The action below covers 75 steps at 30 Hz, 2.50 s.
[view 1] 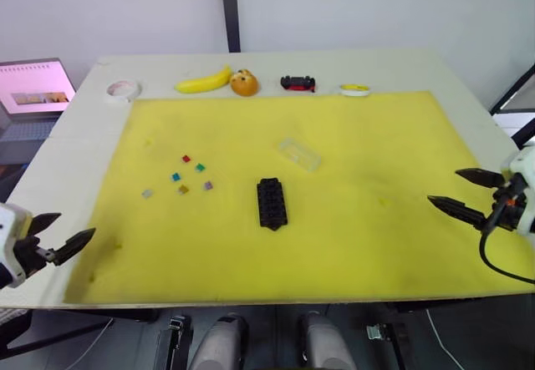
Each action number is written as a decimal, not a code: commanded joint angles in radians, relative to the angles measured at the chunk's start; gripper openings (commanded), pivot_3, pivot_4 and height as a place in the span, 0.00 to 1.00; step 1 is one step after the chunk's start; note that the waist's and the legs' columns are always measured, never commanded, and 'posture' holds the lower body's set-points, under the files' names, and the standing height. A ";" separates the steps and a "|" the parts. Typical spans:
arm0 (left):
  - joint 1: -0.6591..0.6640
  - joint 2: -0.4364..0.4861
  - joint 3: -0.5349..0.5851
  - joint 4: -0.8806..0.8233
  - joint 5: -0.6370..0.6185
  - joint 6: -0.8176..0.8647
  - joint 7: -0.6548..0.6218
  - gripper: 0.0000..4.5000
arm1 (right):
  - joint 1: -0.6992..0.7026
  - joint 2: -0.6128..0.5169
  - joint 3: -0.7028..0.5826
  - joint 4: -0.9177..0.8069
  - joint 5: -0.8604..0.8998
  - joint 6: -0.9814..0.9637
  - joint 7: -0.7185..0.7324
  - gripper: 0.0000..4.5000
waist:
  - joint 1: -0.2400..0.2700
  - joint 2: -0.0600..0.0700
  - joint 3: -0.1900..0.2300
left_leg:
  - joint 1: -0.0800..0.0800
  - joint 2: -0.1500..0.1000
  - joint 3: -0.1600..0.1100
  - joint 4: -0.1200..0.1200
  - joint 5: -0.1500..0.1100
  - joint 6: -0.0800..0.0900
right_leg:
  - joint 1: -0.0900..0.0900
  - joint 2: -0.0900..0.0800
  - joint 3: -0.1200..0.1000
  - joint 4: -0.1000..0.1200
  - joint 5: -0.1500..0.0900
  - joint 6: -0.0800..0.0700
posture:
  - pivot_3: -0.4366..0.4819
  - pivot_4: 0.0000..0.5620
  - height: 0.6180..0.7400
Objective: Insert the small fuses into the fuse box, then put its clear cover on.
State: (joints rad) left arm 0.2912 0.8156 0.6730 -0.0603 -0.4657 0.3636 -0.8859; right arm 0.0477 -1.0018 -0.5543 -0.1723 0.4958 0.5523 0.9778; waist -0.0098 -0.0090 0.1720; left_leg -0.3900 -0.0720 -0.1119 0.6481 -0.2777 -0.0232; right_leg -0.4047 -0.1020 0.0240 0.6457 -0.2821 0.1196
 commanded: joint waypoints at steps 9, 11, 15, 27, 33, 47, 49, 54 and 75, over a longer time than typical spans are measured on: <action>-0.028 -0.008 -0.016 -0.023 -0.007 0.000 0.014 0.96 | -0.030 0.000 -0.011 -0.050 0.010 0.010 -0.024 1.00 | 0.000 0.000 0.000 | 0.000 0.000 0.000 0.000 0.000 0.000 | 0.000 0.000 0.000 0.000 0.000 0.000 | 0.48 0.27 1.00; -0.029 -0.006 -0.018 -0.025 -0.007 0.003 0.016 0.96 | -0.035 0.001 -0.007 -0.049 0.010 0.011 -0.028 1.00 | 0.000 0.000 0.000 | 0.000 0.000 0.000 0.000 0.000 0.000 | 0.000 0.000 0.000 0.000 0.000 0.000 | 0.48 0.27 1.00; -0.033 -0.003 -0.015 -0.029 -0.011 0.010 0.020 0.96 | -0.041 0.005 0.009 -0.045 0.004 0.003 -0.036 1.00 | 0.000 0.000 0.000 | 0.000 0.000 0.000 0.000 0.000 0.000 | 0.000 0.000 0.000 0.000 0.000 0.000 | 0.48 0.27 1.00; -0.079 -0.006 -0.061 -0.018 -0.013 0.012 0.021 0.96 | -0.041 0.021 0.004 -0.072 0.011 0.005 -0.069 1.00 | -0.001 0.000 0.000 | 0.000 0.000 0.000 0.000 0.000 0.000 | 0.000 0.000 0.000 0.000 0.000 0.000 | 0.48 0.27 1.00; -0.118 0.006 -0.084 0.005 -0.012 0.022 0.000 0.96 | -0.028 0.042 0.001 -0.102 0.012 0.008 -0.093 1.00 | 0.001 0.000 0.000 | 0.000 0.000 0.000 0.000 0.000 0.000 | 0.000 0.000 0.000 0.001 0.000 0.000 | 0.48 0.27 1.00; -0.256 0.054 -0.047 0.098 -0.377 0.598 -0.032 0.96 | -0.201 0.117 0.209 -0.409 0.197 0.158 -0.171 1.00 | -0.005 0.000 0.000 | 0.001 0.001 -0.001 0.000 0.000 0.000 | -0.001 0.002 0.000 0.003 0.000 0.000 | 0.48 0.27 1.00; -0.306 0.084 -0.047 0.185 -0.420 0.730 -0.019 0.96 | -0.253 0.131 0.286 -0.446 0.221 0.165 -0.154 1.00 | -0.005 0.000 0.000 | 0.001 0.001 -0.002 0.000 0.000 -0.001 | -0.001 0.004 -0.001 0.004 0.000 0.000 | 0.48 0.27 1.00; -0.441 0.103 -0.017 0.333 -0.485 0.929 0.037 0.96 | -0.381 0.183 0.454 -0.472 0.236 0.157 -0.132 1.00 | -0.001 -0.002 0.000 | -0.001 -0.001 -0.001 0.001 0.000 -0.001 | -0.002 0.004 -0.001 0.003 0.000 0.001 | 0.48 0.27 1.00; -0.690 -0.056 0.134 0.546 -0.495 1.221 0.293 0.96 | -0.600 0.394 0.815 -0.307 -0.039 0.024 -0.114 1.00 | -0.002 -0.006 -0.002 | -0.001 -0.001 -0.002 0.001 0.003 -0.005 | -0.007 0.004 0.000 0.009 0.000 0.000 | 0.48 0.27 1.00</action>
State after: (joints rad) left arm -0.3912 0.7598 0.7730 0.4793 -0.9682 1.5890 -0.6047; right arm -0.5294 -0.6138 0.2685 -0.4713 0.4688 0.5925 0.8635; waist -0.0116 -0.0146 0.1703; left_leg -0.3911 -0.0731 -0.1141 0.6491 -0.2744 -0.0290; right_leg -0.4117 -0.0979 0.0243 0.6543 -0.2818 0.1200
